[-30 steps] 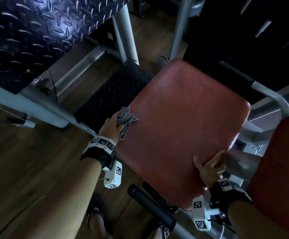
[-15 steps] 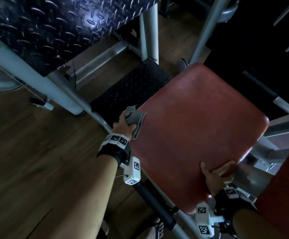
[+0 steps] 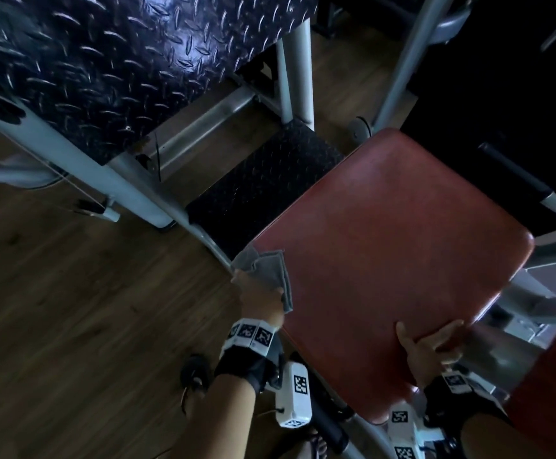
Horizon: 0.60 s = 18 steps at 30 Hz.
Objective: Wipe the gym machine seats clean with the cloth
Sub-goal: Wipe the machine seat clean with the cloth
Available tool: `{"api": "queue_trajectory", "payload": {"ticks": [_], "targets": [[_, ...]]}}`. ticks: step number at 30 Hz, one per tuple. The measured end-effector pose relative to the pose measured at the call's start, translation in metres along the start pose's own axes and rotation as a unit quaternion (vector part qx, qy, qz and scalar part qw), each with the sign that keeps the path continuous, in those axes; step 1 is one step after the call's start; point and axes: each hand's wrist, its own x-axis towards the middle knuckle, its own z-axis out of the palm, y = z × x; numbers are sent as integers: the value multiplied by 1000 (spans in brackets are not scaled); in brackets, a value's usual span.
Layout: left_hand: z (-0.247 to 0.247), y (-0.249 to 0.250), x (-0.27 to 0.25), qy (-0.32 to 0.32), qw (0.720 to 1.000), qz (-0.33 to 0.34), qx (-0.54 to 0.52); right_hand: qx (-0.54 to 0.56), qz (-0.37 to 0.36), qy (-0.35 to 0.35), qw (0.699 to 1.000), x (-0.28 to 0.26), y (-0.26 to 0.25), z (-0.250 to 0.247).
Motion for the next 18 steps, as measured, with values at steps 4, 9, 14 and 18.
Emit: {"api": "queue_trajectory", "payload": {"ticks": [4,9,14,18], "targets": [[0,-4,13,-13,999,-18,-49,-2,4,0,1000,2,1,2],[-17,8,26,16,994,-2,-113,-4,0,-2,1000,5,2,2],[-20,1,-9,15,999,36,-28,7,-4,-3,1000,3,1,0],[-4,-8,-32,14,998,46,-29,18,-7,4,1000,1,0,0]]}}
